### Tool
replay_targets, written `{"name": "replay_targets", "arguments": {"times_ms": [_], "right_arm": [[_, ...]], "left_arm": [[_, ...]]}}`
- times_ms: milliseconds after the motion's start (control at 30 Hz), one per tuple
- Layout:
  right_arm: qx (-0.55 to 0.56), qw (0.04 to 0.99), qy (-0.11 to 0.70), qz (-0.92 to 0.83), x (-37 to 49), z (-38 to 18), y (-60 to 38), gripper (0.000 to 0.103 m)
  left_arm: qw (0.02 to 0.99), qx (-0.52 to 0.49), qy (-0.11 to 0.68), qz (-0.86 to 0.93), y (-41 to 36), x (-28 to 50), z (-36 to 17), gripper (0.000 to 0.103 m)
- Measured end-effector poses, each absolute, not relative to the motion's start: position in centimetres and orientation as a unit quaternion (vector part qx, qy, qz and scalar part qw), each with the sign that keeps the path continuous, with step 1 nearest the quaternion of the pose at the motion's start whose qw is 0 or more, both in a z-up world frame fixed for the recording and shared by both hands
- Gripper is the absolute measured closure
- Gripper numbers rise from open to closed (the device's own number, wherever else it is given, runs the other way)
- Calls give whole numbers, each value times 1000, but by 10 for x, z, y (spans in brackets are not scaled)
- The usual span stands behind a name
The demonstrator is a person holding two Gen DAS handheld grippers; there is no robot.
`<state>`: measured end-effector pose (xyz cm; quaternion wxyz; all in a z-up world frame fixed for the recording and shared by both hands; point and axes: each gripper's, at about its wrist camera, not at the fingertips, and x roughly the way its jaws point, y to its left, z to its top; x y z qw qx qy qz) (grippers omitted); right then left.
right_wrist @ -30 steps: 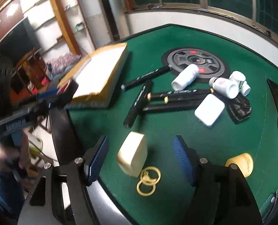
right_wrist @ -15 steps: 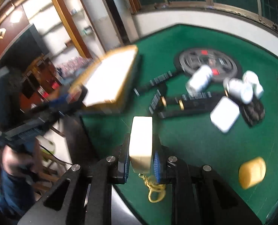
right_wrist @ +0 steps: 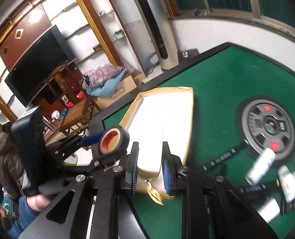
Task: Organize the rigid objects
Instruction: 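Carry the case and tape into the tray and open both grippers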
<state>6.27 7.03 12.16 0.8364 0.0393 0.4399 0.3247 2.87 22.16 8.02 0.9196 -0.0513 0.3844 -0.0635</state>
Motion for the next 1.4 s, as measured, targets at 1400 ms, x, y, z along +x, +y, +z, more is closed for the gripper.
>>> {"name": "replay_targets", "arguments": {"times_ms": [1400], "right_arm": [[124,820,477,291,142,88,63,56]], "left_arm": [[875,-87,475,-29,237,122,42,15]]}}
